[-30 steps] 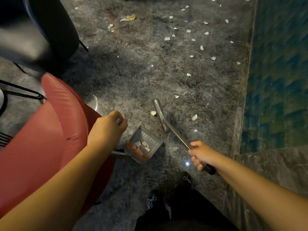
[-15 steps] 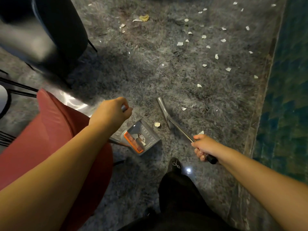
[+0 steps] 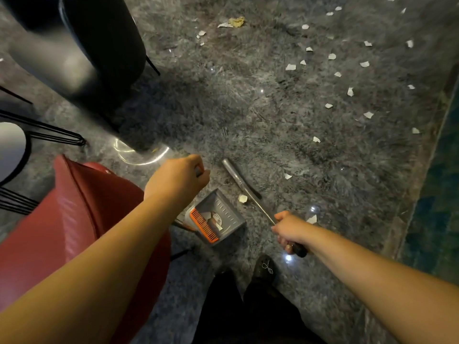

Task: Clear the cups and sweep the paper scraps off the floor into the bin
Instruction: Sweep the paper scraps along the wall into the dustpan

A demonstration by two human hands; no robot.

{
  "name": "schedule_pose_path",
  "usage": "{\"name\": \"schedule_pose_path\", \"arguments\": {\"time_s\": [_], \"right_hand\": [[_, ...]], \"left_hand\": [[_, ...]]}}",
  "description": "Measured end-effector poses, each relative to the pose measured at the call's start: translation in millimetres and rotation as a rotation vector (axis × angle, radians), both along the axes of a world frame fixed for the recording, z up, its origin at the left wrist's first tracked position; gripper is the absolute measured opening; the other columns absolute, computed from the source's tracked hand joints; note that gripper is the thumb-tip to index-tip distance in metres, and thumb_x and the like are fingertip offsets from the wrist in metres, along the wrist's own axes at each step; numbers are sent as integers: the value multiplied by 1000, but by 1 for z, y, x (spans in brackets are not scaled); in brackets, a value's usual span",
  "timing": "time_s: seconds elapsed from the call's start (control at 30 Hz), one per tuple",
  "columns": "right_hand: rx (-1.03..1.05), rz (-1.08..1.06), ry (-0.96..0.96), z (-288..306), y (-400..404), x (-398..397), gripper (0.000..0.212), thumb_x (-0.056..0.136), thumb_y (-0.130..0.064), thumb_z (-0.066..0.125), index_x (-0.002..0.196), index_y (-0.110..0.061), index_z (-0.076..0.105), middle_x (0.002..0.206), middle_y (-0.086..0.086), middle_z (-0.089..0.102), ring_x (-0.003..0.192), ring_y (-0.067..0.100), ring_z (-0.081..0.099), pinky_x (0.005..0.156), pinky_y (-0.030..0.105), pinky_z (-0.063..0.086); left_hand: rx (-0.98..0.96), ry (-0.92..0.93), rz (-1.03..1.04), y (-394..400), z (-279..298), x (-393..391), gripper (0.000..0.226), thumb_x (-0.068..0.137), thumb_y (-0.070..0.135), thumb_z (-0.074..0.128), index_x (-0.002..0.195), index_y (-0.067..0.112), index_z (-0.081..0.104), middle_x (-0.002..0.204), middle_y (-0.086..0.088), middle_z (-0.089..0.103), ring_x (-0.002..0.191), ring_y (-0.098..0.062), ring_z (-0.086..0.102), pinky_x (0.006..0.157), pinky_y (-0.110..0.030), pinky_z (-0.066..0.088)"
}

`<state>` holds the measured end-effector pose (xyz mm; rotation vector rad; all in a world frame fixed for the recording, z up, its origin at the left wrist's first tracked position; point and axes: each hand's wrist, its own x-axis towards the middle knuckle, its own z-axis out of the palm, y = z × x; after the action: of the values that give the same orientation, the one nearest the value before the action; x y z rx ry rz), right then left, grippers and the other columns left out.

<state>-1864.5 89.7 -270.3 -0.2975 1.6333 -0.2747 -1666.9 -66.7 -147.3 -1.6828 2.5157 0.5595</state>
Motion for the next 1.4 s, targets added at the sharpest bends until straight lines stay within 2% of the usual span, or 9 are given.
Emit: {"name": "schedule_pose_path", "arguments": {"time_s": [0.13,0.23,0.37,0.57,0.73,0.87,1.1,1.27,1.4], "right_hand": [[77,-118,-170,9,-6,0,40,98,-5,39,132,-25,33,57,4,41,30,5,34,37,10,30],[107,-230,-232,23,-6,-7,33,100,-7,40,125,-28,36,56,2,39,30,3,32,35,9,28],[83,-273,-215,43,1,-8,28,100,-10,43,119,-30,38,50,0,42,31,4,33,34,10,28],[14,-405,-142,63,3,-11,34,99,-10,43,128,-27,37,54,2,42,31,4,33,33,11,27],[-53,-550,-70,77,5,-24,31,99,-7,42,124,-25,43,57,4,40,32,5,31,33,12,24],[-73,-587,25,75,11,-49,31,97,-5,41,123,-22,42,58,5,38,31,6,31,34,12,23],[-45,-617,110,60,8,-131,38,98,-6,43,131,-23,35,62,9,42,29,8,35,36,13,27],[-21,-593,123,49,-9,-185,24,98,-3,39,109,-24,36,60,8,39,30,7,33,36,13,26],[47,-486,155,24,-23,-209,31,96,-2,37,120,-21,41,62,10,43,32,11,36,37,15,30]], "left_hand": [[10,-2,17,-17,-1,0,21,93,43,60,90,22,61,71,1,60,64,-18,58,54,-30,44],[14,6,28,-32,1,-2,22,92,44,60,87,23,61,71,2,58,67,-20,58,57,-29,40],[55,47,34,-49,6,-7,24,92,41,60,86,18,61,73,0,59,66,-17,56,56,-31,43],[74,77,-109,-60,16,-14,23,91,41,62,80,22,57,71,1,60,68,-20,58,63,-39,53],[84,110,-203,-68,26,-39,21,91,38,63,85,19,61,72,0,62,67,-19,59,61,-36,51],[108,116,-256,-75,30,-76,19,92,39,62,88,20,61,77,-4,64,72,-22,60,66,-39,54],[125,24,-464,-93,20,-173,16,97,36,56,95,20,58,83,-4,65,75,-25,61,61,-35,48],[129,-38,-528,-107,13,-232,19,97,38,55,98,20,59,85,-6,66,75,-26,62,63,-40,52],[108,-16,-498,-119,6,-256,17,95,38,57,89,22,55,80,-5,65,72,-26,61,61,-40,52]]}}
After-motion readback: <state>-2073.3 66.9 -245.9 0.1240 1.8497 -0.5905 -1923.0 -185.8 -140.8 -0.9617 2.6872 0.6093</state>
